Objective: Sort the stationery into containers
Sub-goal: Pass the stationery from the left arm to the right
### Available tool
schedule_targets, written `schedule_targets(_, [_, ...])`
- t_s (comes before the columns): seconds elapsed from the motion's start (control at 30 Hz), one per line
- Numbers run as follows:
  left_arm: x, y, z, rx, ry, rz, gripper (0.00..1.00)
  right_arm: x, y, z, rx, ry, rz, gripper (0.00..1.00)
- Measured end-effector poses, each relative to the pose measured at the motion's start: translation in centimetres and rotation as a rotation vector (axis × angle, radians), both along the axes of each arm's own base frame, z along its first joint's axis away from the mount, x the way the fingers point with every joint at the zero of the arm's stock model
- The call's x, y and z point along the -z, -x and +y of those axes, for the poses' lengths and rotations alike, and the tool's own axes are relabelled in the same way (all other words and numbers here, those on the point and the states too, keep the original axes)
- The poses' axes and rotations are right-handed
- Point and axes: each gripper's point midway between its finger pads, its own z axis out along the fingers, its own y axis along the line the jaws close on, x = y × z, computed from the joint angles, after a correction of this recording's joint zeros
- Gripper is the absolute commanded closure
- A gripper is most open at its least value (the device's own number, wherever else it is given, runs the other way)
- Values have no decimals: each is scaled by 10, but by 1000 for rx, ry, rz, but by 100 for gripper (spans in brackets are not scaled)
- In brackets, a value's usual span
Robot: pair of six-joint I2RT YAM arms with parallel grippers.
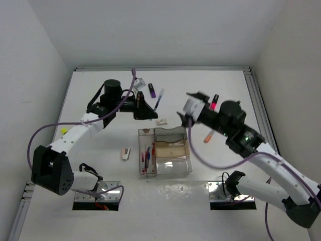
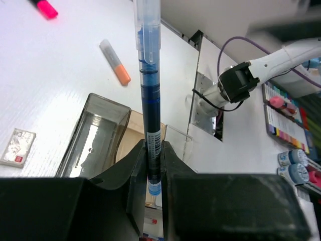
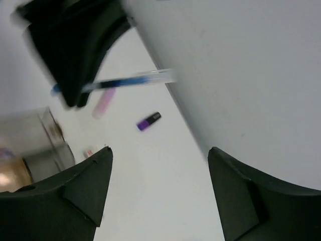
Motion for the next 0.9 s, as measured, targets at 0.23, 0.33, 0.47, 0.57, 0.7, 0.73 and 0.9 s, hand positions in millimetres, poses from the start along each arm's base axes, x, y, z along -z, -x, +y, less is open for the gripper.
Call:
schedule_targets(0.23, [-5, 22, -6, 19, 22, -65, 100, -45, -30, -8, 105, -504, 569, 28])
schedule_targets(0.33, [0, 27, -10, 22, 22, -52, 100, -35, -44, 1, 111, -640, 863, 31])
schedule_targets(0.47, [4, 26, -11, -1, 25, -32, 100, -7, -57, 10, 145, -743, 1184, 32])
schedule_targets(0.57, [3, 24, -11, -13, 32, -30, 100, -1, -53, 18, 142, -775, 1309, 33])
schedule_targets(0.7, [-1, 22, -12, -20, 45, -35, 100, -9, -42, 29, 94, -797, 1376, 37])
schedule_targets(0.73, [-1, 23, -13, -20, 46, -35, 100, -10, -40, 32, 85, -797, 1384, 39])
schedule_targets(0.9, [-2, 23, -13, -19, 49, -37, 100, -16, -37, 45, 44, -787, 1402, 42])
